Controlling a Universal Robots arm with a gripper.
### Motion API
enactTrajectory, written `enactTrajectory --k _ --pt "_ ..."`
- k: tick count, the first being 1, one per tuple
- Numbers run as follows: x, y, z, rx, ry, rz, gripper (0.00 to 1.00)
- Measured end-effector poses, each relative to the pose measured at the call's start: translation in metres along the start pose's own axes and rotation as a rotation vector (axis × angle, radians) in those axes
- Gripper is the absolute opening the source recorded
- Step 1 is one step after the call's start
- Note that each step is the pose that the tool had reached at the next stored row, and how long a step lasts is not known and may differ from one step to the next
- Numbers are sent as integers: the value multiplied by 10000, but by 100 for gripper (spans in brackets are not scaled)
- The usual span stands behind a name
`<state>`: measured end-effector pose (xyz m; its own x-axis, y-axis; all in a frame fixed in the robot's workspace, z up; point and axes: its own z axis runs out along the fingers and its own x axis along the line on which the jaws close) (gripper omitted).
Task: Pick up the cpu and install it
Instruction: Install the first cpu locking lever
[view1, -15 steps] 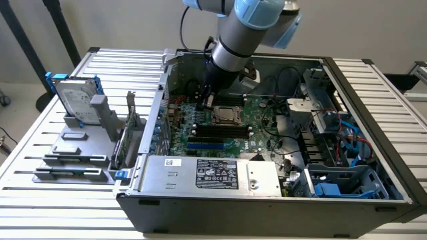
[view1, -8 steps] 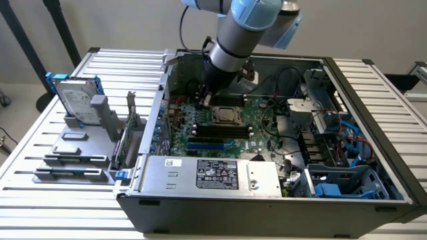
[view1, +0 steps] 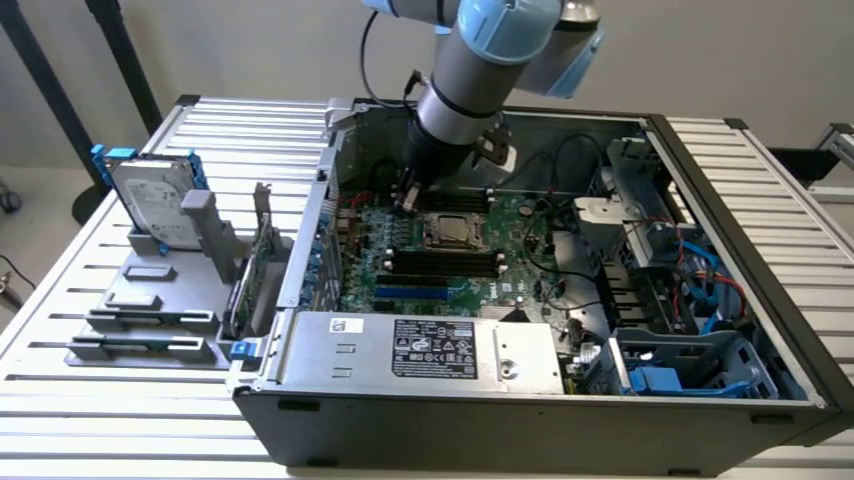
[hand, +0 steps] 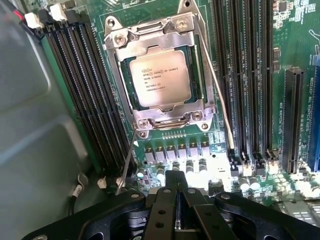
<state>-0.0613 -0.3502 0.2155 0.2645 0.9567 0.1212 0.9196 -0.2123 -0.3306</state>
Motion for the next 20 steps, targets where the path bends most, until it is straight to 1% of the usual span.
enactTrajectory --k 5,7,10,16,18,20 --pt "-2 -8 1 -68 218 563 11" --pt "-2 -15 -7 -79 327 731 11" --pt "0 -43 -42 -76 497 919 11" --pt "-1 -134 -139 -67 735 1156 11" --pt "1 -158 -173 -73 806 1262 11" --pt "4 -171 -201 -91 876 1416 11"
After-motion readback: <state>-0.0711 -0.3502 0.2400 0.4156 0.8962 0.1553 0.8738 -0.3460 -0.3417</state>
